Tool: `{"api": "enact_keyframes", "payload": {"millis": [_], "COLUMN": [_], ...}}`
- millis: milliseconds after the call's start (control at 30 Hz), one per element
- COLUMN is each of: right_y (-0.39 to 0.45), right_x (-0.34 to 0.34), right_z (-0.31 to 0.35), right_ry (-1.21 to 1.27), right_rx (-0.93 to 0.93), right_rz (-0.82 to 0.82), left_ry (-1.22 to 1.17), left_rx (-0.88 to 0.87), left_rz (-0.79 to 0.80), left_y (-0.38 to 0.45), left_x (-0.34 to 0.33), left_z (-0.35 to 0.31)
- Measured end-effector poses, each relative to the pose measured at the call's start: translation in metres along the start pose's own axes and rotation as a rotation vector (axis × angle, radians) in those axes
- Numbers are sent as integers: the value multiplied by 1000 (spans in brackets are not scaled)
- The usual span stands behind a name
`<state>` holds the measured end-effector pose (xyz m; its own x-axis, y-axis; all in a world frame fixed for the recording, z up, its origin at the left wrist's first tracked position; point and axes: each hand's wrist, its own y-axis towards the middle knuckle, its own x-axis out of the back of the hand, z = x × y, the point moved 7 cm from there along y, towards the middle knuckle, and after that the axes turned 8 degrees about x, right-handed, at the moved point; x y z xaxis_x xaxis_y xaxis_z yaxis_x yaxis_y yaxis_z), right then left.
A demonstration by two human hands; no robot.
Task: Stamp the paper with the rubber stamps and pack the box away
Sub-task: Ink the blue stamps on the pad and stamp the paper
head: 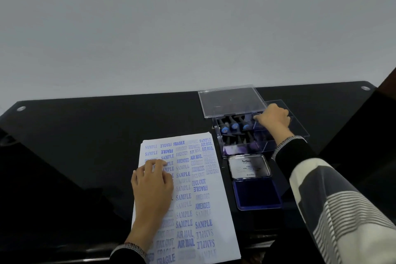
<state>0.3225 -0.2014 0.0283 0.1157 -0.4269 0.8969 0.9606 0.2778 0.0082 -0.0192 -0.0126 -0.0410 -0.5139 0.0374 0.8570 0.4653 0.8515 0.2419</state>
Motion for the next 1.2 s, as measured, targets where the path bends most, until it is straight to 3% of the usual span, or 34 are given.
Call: {"api": "enact_keyframes", "payload": {"millis": [167, 300, 400, 567, 733, 867, 1000, 1067, 1133, 1200], "right_y": [10, 8, 2, -41, -88, -122, -151, -161, -169, -179], "right_x": [-5, 1, 12, 23, 1, -7, -8, -9, -8, -6], "right_z": [4, 0, 4, 22, 15, -17, -45, -52, -51, -44], "right_ry": [-89, -51, 223, 862, 1180, 1068, 844, 739, 658, 605], "right_rx": [-97, -125, -95, 11, 26, 81, 211, 254, 296, 359], "right_rz": [116, 14, -118, -181, 58, 110, 109, 90, 79, 67], "left_ry": [5, -1, 3, 22, 41, 185, 432, 320, -30, -309], "left_rx": [-5, -17, -21, -23, -65, -110, -84, -97, -245, -404], "left_rz": [-5, -15, -23, 3, -16, -49, 71, 98, 155, 340], "left_y": [0, 1, 1, 1, 0, -2, -6, -9, -22, -41], "left_x": [1, 2, 2, 2, 4, 8, 8, 8, 12, 9], "left_z": [-1, -2, -2, -3, -7, -17, -33, -45, -70, -95]}}
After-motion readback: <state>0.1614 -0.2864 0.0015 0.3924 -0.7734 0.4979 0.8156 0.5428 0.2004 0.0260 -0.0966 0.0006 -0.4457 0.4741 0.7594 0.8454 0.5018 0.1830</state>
